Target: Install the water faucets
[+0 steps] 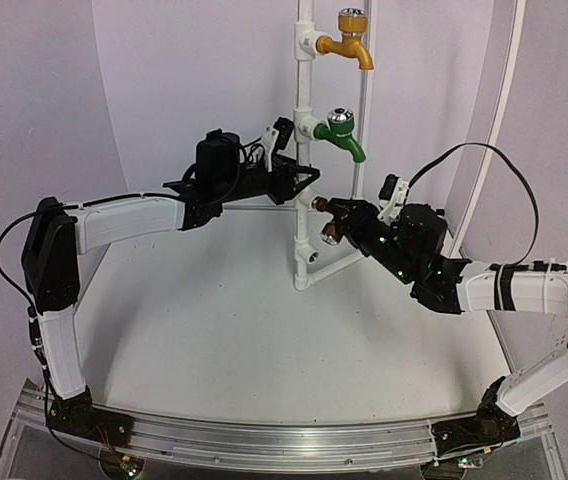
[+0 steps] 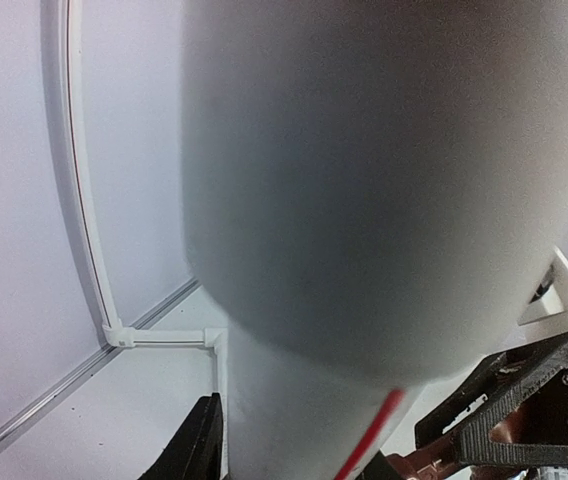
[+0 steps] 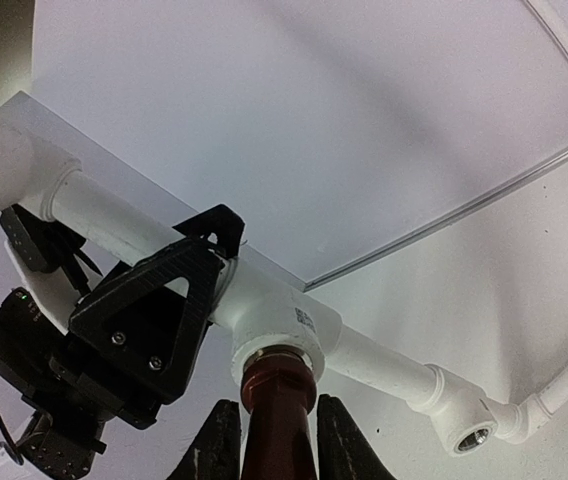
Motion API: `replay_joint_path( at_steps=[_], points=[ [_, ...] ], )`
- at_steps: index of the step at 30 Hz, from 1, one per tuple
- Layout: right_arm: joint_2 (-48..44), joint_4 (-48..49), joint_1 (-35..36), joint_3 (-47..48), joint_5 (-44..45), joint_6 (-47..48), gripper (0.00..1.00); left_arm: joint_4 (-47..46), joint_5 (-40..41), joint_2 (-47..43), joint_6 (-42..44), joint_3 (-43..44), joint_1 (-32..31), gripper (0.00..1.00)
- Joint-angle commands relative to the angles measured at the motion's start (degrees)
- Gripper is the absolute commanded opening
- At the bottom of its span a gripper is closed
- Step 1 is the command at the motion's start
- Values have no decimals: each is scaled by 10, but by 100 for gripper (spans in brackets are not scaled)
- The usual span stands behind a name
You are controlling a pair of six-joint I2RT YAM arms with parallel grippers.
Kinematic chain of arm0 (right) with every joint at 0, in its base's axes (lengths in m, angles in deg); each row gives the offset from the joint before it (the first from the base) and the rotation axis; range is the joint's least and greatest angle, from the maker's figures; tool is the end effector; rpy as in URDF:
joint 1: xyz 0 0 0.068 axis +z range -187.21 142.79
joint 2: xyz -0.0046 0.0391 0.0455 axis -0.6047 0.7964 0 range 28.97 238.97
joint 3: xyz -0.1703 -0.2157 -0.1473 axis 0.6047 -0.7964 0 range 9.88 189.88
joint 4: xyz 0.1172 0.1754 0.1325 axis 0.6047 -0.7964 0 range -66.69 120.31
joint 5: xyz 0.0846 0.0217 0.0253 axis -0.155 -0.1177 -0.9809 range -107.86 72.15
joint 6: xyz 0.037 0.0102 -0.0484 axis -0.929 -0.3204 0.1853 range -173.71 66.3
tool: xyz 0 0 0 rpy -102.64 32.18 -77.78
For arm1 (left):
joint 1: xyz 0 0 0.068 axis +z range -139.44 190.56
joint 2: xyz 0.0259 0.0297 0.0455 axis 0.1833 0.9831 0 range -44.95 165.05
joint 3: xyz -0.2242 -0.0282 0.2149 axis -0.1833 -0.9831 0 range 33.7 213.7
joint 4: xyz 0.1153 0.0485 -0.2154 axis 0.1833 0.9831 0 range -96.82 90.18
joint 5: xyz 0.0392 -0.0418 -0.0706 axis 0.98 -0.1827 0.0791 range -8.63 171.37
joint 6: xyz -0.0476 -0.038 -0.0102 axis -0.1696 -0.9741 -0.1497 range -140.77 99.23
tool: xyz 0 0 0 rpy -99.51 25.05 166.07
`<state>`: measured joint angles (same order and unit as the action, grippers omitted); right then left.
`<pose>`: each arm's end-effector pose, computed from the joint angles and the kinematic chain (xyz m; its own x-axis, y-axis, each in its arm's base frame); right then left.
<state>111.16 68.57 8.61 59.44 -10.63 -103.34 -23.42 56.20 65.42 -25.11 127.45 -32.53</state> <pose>0.2313 0.2297 0.3521 -0.4313 0.6408 -0.6351 -0.4563 0.4524 0.7663 0.3380 -0.3433 0.3898 -0.0705 -0.0279 -0.9971 0.9262 0.3694 -0.0758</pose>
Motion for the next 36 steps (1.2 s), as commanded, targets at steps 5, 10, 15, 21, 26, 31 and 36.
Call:
replay_joint_path(
  at_steps=[5,10,15,21,26,31,36],
  points=[
    [-23,-6,-17,-30,74,-18,0,107,-78,-37,-145,-44,-11,39],
    [-26,-5,-17,-27,54,-46,0,109,-87,-45,-152,-37,-3,28],
    [-9,-16,-17,-3,33,-116,0,109,-85,-22,-149,-22,-10,21],
    [-9,-38,-17,15,1,-111,0,109,-35,-5,-139,-13,-20,16],
    [-8,-32,-15,5,-2,-76,0,112,8,7,-168,-1,-22,12],
    [-66,-49,-15,-18,-36,149,0,141,18,-23,-184,-12,-17,31],
    [-110,-109,-16,-31,-71,462,0,194,5,-53,-191,5,-15,52]
  ],
)
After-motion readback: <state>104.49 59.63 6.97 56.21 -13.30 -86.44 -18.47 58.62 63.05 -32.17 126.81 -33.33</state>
